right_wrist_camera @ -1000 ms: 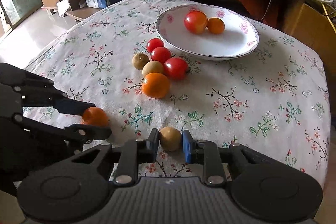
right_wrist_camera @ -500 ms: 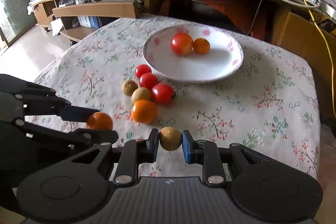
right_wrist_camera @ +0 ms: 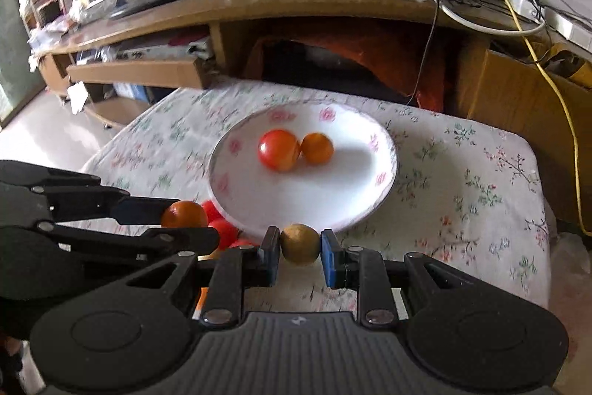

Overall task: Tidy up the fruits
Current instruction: 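Lower the mandarin and tan fruit into the bowl and open both grippers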

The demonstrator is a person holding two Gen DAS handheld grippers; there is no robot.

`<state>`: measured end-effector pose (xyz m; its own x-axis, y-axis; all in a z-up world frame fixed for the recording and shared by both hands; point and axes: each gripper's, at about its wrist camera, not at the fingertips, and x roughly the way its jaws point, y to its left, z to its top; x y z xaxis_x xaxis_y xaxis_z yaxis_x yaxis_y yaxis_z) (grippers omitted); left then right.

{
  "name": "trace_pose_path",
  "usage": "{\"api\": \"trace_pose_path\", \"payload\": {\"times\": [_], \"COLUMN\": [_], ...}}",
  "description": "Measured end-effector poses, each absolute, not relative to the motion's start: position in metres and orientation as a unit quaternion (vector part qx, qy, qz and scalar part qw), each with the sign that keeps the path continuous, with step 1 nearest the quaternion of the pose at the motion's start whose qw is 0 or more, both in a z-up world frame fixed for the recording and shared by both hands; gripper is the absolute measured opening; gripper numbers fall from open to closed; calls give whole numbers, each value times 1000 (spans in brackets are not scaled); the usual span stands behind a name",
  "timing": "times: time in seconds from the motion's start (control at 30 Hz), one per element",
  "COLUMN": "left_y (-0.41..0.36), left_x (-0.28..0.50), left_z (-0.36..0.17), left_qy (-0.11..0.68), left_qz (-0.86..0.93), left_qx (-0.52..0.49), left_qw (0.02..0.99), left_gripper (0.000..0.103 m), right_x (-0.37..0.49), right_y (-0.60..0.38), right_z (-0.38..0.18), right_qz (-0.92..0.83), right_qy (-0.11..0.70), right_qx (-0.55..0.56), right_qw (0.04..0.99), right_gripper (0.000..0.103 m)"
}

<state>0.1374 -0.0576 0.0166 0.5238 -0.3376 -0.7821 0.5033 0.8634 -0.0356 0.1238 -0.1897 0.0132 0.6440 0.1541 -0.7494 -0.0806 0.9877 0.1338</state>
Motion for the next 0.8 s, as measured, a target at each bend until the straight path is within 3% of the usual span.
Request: {"api": "trace_pose_path", "payload": {"times": [0.8], "left_y": [-71], "left_x": [186], "left_z": [-6], "left_qy": [436], "left_qz": [-212], "left_qx": [107], "left_qw": [868], "left_gripper": [39], "right_x": [175], "right_y": [-202], "right_z": [-13], "right_qz": [65], "right_qy": [430], "right_qx": [45], "right_qw": [900], "right_gripper": [28]}}
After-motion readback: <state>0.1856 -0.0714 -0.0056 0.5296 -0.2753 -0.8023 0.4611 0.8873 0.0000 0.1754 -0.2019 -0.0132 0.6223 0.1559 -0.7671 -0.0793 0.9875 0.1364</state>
